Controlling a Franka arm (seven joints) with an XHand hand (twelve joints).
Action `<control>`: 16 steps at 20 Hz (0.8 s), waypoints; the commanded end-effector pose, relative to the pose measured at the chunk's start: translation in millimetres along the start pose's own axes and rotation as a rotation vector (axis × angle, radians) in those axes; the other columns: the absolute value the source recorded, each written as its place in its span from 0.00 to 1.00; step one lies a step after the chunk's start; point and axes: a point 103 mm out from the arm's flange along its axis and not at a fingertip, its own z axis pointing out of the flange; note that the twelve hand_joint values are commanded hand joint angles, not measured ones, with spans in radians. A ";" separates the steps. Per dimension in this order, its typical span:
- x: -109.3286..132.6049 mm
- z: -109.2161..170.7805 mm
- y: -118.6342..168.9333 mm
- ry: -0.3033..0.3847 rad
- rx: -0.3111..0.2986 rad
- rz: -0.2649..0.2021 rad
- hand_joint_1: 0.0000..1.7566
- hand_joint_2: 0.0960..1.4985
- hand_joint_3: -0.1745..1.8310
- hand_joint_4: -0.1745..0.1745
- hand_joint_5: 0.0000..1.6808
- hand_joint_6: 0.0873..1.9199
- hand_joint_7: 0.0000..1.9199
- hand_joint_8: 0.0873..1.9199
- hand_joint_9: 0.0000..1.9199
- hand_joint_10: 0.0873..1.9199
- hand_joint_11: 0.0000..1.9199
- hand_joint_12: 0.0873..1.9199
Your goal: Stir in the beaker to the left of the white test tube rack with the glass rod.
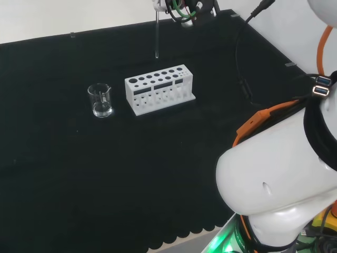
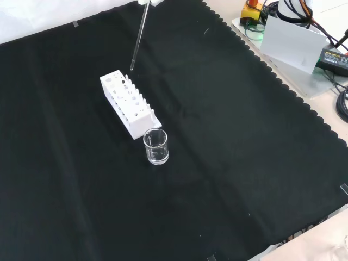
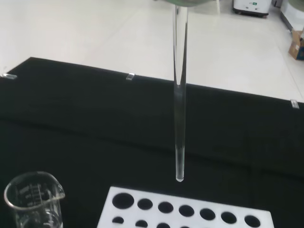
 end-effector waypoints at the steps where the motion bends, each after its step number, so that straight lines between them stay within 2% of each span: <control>1: 17.9 -9.5 9.0 0.027 -0.010 -0.037 0.75 0.70 0.00 0.00 0.74 0.27 0.67 0.27 0.94 0.24 0.88 0.31; 11: 60.6 0.9 36.2 0.059 0.003 -0.138 0.75 0.70 0.00 0.00 0.74 0.27 0.67 0.27 0.94 0.23 0.88 0.31; 16: 74.1 -2.4 45.8 0.070 -0.005 -0.175 0.75 0.70 0.00 0.00 0.74 0.26 0.67 0.27 0.94 0.23 0.88 0.31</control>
